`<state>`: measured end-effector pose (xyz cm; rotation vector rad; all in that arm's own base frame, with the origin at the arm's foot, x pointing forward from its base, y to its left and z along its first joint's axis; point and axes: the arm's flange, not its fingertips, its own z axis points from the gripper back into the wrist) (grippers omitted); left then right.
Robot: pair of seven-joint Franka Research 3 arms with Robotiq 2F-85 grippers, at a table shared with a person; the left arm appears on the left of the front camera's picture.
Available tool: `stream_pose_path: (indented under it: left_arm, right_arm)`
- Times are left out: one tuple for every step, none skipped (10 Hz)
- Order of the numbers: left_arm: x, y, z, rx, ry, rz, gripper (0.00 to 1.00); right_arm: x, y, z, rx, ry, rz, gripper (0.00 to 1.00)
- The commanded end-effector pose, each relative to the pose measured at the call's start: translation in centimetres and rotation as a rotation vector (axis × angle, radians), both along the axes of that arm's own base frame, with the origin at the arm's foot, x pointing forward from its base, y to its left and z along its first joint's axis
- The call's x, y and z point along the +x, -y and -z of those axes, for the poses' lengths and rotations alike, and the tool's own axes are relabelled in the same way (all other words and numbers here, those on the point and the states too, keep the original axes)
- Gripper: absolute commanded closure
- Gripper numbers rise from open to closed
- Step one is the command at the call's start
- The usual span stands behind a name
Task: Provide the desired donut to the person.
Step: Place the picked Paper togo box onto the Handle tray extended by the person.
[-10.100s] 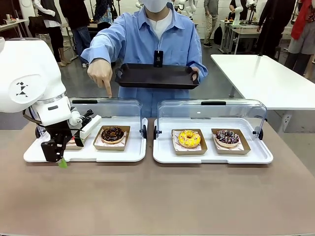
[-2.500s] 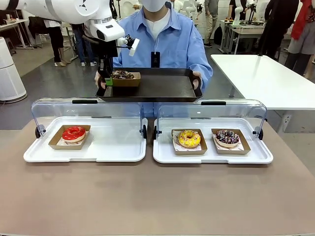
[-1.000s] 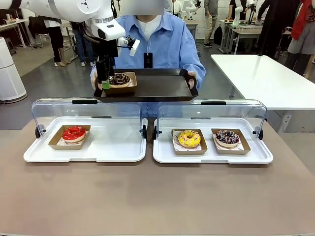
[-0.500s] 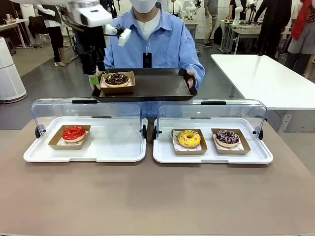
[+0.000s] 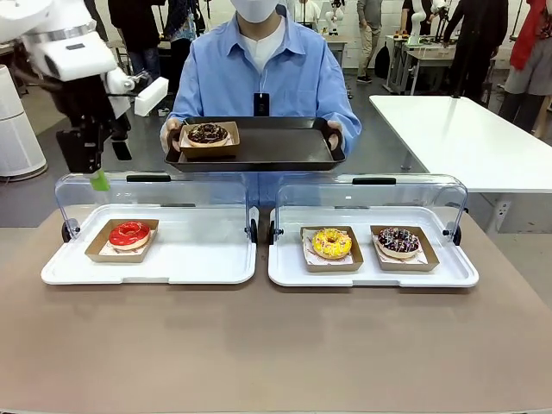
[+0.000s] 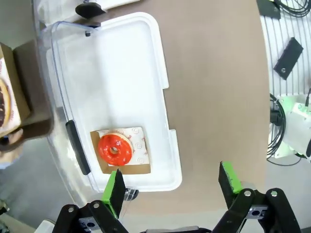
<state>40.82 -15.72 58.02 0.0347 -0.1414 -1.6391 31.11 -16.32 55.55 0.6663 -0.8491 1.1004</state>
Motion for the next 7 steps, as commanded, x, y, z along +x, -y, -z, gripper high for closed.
stream_pose_path:
  left_arm:
    - [0.59,0.45,0.05,-0.058,0.036,0.025,0.00]
    - [0.00,0.00,0.00,0.000,0.000,0.000,0.00]
    - [0.00,0.00,0.00,0.000,0.000,0.000,0.00]
    - [0.00,0.00,0.00,0.000,0.000,0.000,0.00]
    - [0.00,0.00,0.00,0.000,0.000,0.000,0.00]
    - [0.00,0.00,0.00,0.000,0.000,0.000,0.00]
    - [0.00,0.00,0.00,0.000,0.000,0.000,0.00]
  right_arm:
    - [0.01,0.00,-0.13,0.015,0.013,-0.008,0.00]
    - [0.01,0.00,-0.13,0.015,0.013,-0.008,0.00]
    - [0.01,0.00,-0.13,0.015,0.013,-0.008,0.00]
    - [0.01,0.00,-0.13,0.015,0.013,-0.008,0.00]
    - [0.01,0.00,-0.13,0.015,0.013,-0.008,0.00]
    - [0.01,0.00,-0.13,0.015,0.013,-0.008,0.00]
    - [0.01,0.00,-0.13,0.015,0.013,-0.008,0.00]
